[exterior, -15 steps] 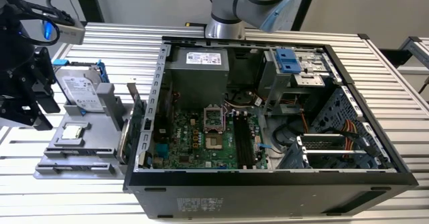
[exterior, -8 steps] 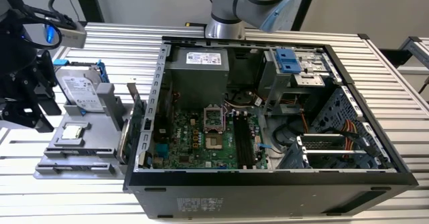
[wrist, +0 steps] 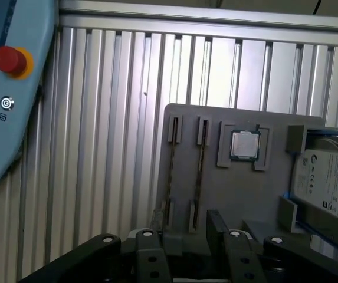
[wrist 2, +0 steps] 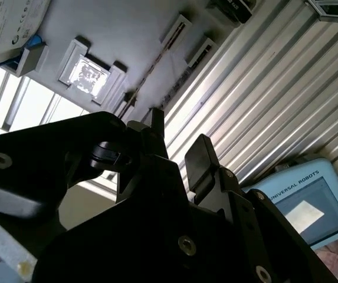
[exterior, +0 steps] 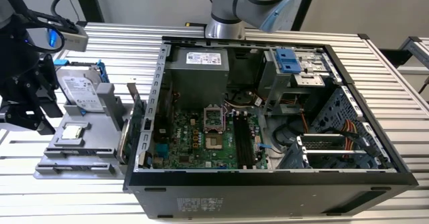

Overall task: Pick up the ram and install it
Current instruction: 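Pick up the ram and move it above insertion slot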

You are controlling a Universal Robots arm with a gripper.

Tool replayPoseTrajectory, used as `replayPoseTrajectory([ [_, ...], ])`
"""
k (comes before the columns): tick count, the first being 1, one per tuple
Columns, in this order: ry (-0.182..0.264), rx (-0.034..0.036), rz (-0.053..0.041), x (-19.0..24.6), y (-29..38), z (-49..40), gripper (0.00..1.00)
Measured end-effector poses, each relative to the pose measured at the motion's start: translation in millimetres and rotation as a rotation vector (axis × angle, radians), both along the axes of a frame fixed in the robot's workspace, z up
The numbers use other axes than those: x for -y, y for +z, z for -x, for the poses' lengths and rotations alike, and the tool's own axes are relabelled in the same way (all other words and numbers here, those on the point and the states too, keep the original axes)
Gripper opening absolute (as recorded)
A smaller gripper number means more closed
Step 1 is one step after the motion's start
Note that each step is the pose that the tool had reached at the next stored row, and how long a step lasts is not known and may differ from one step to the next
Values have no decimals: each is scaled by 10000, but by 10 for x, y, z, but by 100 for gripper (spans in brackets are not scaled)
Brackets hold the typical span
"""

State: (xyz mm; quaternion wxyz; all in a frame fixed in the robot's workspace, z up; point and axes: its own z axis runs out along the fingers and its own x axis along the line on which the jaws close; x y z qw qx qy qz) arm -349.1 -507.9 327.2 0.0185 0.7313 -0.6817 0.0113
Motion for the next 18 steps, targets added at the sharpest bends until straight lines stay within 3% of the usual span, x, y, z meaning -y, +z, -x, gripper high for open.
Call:
replayPoseTrajectory([
  [18, 0, 0, 147, -24, -135, 0, 100],
])
